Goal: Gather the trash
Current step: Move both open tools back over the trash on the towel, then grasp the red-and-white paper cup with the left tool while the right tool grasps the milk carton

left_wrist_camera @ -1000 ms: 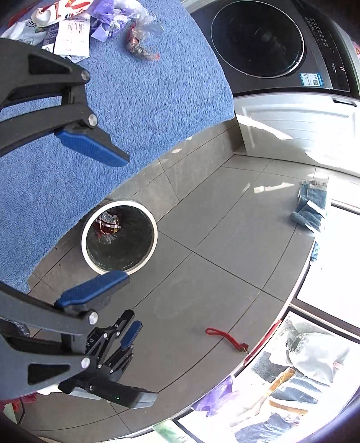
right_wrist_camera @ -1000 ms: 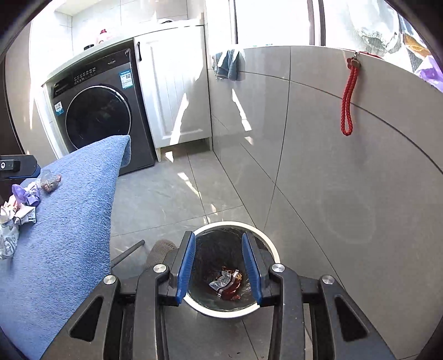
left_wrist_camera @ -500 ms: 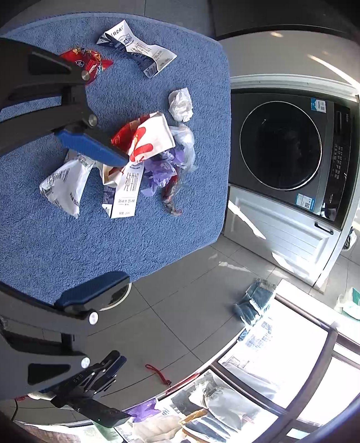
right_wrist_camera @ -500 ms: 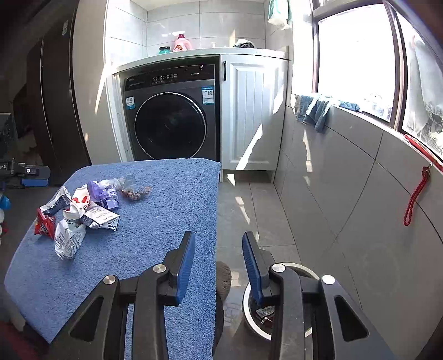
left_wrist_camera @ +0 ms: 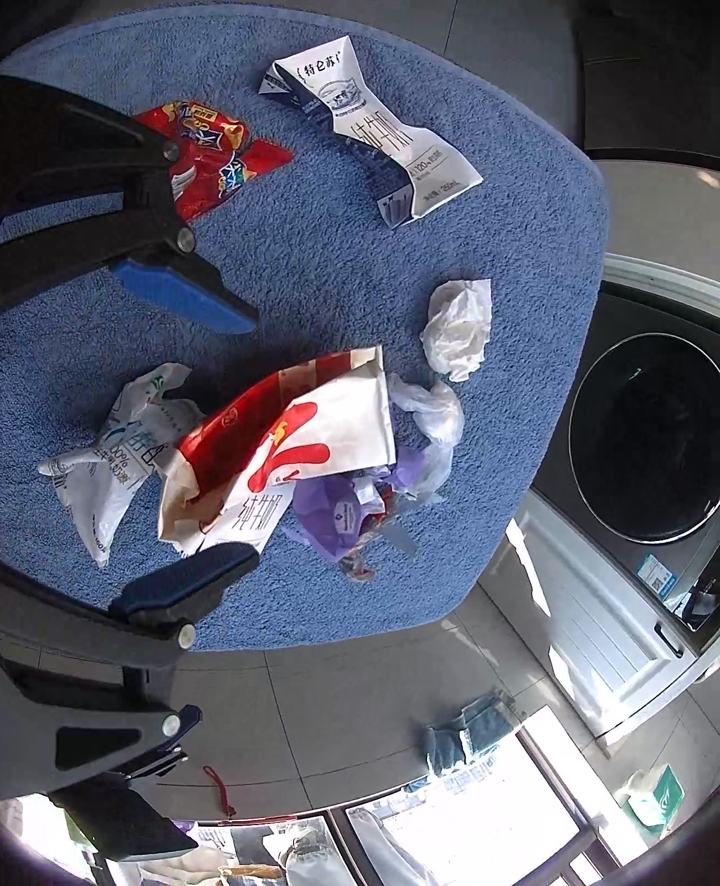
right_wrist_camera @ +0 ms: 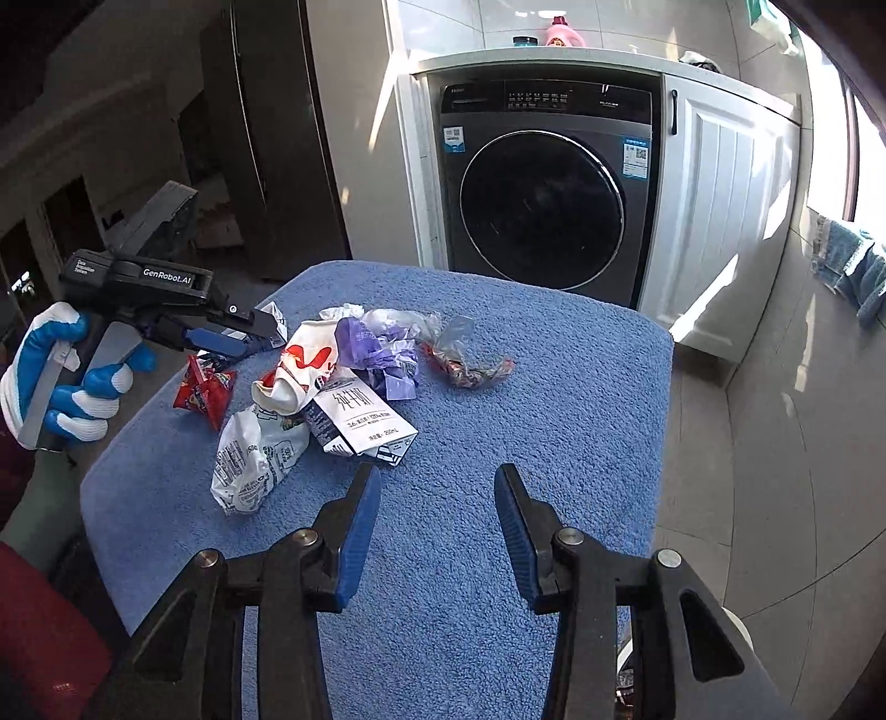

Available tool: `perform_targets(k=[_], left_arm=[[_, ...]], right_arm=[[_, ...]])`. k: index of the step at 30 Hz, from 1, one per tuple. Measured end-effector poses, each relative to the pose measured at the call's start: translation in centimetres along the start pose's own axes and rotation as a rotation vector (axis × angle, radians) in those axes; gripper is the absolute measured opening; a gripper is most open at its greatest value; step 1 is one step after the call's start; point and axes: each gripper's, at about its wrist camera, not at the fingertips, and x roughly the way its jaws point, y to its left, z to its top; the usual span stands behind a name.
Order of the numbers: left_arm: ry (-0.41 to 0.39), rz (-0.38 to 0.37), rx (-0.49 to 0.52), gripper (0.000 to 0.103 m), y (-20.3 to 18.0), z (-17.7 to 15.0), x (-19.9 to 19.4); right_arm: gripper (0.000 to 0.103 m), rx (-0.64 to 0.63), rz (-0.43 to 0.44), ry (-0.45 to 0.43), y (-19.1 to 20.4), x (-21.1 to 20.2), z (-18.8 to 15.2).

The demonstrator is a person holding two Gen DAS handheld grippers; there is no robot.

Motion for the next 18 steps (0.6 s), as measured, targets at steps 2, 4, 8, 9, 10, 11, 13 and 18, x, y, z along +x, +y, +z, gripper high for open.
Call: perform_targets(k=[2, 4, 8, 9, 10, 11, 13, 18], left_arm=[[0.025, -0.012, -0.030, 0.077, 0.3, 0.4, 1.2], [0.044, -0.027, -0.059, 0.075, 0.7, 0.6, 2.2], [0.074, -0.051, -0.100, 0.075, 1.3, 1.0, 3.8], [0.076, -0.061, -0.106, 0.074, 1.4, 1.0, 4.1], [0.080, -0.071, -0.112, 0.069, 1.5, 1.0, 4.3], [0.084, -0.081, -0.120, 0.063, 1.7, 1.0, 4.5], [0.087, -0.103, -0.138, 0.050, 2.1, 1.2, 4.8], [0.082, -0.156, -0.201, 0.032, 3.8, 1.8, 5.1]], right_arm=[[0.041, -0.041, 0.031, 0.032, 0.2, 1.8, 0.7], [0.041, -0.071, 0.052, 0.057, 0.4, 3.4, 1.1], [0.042, -0.113, 0.109, 0.101, 1.0, 6.2, 1.8], [0.042, -0.129, 0.119, 0.114, 1.4, 6.9, 1.9], [0.042, -0.145, 0.129, 0.125, 1.7, 7.5, 2.0], [0.043, -0.158, 0.142, 0.134, 2.0, 8.0, 2.1], [0.047, -0.183, 0.167, 0.147, 2.7, 9.1, 2.3], [0.051, -0.231, 0.203, 0.174, 3.8, 11.0, 3.3]])
